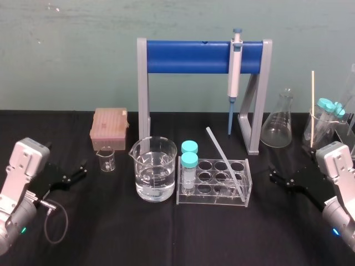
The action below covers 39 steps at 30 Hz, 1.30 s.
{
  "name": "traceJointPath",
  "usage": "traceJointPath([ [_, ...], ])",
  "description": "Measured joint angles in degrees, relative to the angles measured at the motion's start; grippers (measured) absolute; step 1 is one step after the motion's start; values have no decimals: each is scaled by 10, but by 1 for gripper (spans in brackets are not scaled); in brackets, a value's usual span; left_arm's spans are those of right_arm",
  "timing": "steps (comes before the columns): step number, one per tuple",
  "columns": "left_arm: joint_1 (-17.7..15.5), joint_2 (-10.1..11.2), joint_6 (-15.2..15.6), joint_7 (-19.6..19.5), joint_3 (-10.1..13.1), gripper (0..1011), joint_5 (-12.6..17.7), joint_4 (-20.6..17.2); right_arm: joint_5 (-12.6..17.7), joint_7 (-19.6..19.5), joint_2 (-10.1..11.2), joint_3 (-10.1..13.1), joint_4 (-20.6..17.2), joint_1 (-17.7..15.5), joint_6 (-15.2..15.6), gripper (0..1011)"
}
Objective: Pick up the stirring rod with one hand, then place it down.
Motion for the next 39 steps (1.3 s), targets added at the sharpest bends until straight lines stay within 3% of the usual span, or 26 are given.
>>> traceJointPath([
  [39, 0, 0, 0, 0, 0, 1000, 0, 0, 0, 0, 0, 0, 0, 0, 0, 1004],
])
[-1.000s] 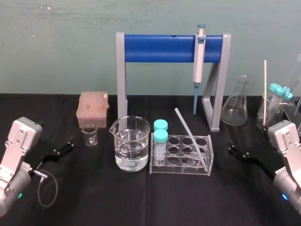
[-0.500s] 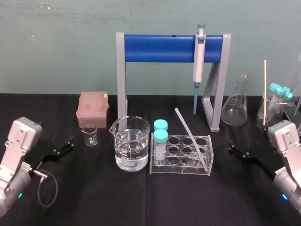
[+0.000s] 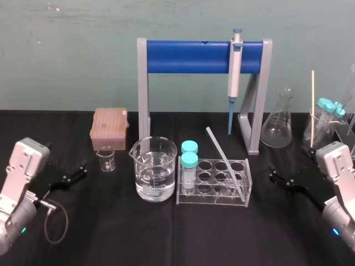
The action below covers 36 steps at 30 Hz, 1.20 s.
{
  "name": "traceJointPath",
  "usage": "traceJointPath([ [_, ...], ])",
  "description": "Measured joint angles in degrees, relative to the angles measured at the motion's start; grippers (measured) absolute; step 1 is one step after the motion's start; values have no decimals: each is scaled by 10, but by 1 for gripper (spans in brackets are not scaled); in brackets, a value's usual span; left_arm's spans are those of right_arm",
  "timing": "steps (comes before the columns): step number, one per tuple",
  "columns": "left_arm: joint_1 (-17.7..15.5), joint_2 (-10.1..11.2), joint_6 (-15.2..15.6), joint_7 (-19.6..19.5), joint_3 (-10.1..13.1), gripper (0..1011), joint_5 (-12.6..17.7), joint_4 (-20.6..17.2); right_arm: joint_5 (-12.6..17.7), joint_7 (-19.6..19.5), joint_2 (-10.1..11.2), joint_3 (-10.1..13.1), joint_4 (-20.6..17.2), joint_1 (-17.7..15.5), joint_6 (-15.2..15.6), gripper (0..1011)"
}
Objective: Pick up the stirring rod with one hand, then place it down.
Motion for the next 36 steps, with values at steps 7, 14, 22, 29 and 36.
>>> traceJointPath([
  [7, 0, 0, 0, 0, 0, 1000, 0, 0, 0, 0, 0, 0, 0, 0, 0, 1004],
  [14, 0, 0, 0, 0, 0, 1000, 0, 0, 0, 0, 0, 0, 0, 0, 0, 1004],
  [22, 0, 0, 0, 0, 0, 1000, 0, 0, 9, 45, 7, 15, -9, -6, -52, 1004],
  [29, 0, 0, 0, 0, 0, 1000, 0, 0, 40, 113, 1, 21, -13, 11, -85, 1004],
  [36, 0, 0, 0, 0, 0, 1000, 0, 0, 61, 189, -22, 10, 20, 61, -87, 1004],
])
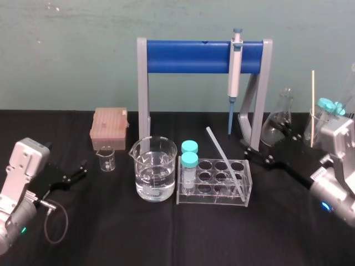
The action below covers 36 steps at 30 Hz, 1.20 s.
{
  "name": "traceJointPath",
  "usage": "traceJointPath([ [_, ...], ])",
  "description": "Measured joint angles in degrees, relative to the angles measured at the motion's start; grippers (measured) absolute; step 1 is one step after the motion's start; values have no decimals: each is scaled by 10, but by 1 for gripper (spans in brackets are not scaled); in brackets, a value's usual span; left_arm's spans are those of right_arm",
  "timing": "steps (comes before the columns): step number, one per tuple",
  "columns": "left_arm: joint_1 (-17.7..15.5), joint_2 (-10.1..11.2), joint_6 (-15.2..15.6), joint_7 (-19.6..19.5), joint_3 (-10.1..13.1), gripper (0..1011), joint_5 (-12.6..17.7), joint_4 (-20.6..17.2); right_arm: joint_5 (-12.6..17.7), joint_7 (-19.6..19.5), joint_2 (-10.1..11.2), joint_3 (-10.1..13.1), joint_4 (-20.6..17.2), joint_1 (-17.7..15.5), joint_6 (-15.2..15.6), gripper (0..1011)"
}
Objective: Pick up the stirring rod with one hand, then place it down.
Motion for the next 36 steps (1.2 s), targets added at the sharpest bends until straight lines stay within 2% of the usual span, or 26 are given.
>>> traceJointPath([
  [8, 0, 0, 0, 0, 0, 1000, 0, 0, 15, 90, -27, -20, 49, 60, 14, 1004],
  [9, 0, 0, 0, 0, 0, 1000, 0, 0, 15, 90, -27, -20, 49, 60, 14, 1004],
  [12, 0, 0, 0, 0, 0, 1000, 0, 0, 23, 125, -39, -28, 71, 81, 34, 1004],
  [18, 0, 0, 0, 0, 0, 1000, 0, 0, 34, 166, -58, -37, 104, 103, 70, 1004],
  [25, 0, 0, 0, 0, 0, 1000, 0, 0, 36, 189, -74, -40, 132, 117, 102, 1004],
  [36, 0, 0, 0, 0, 0, 1000, 0, 0, 27, 190, -84, -39, 146, 124, 116, 1004],
])
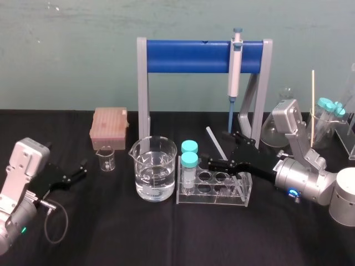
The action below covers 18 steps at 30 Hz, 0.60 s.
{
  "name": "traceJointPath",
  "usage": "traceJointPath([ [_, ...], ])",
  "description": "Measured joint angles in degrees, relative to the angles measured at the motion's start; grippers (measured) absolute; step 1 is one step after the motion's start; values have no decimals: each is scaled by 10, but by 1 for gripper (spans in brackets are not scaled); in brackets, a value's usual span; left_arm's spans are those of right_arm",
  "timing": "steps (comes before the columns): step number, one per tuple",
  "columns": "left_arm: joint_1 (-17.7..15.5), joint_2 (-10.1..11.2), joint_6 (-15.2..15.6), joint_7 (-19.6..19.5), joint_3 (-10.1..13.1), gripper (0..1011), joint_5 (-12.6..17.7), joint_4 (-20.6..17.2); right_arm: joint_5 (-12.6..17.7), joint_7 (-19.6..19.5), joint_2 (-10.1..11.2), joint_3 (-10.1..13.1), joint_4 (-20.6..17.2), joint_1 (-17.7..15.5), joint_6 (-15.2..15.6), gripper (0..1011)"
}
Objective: Pick up the stirring rod with one hand, then place it down.
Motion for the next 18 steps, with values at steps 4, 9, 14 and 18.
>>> traceJointPath([
  [4, 0, 0, 0, 0, 0, 1000, 0, 0, 0, 0, 1, 0, -1, 0, 0, 1004],
  [9, 0, 0, 0, 0, 0, 1000, 0, 0, 0, -1, 1, 0, -2, -1, -2, 1004],
  [14, 0, 0, 0, 0, 0, 1000, 0, 0, 0, -1, 1, 0, -2, -1, -2, 955],
  [18, 0, 0, 0, 0, 0, 1000, 0, 0, 0, -1, 2, 0, -2, -1, -3, 868],
])
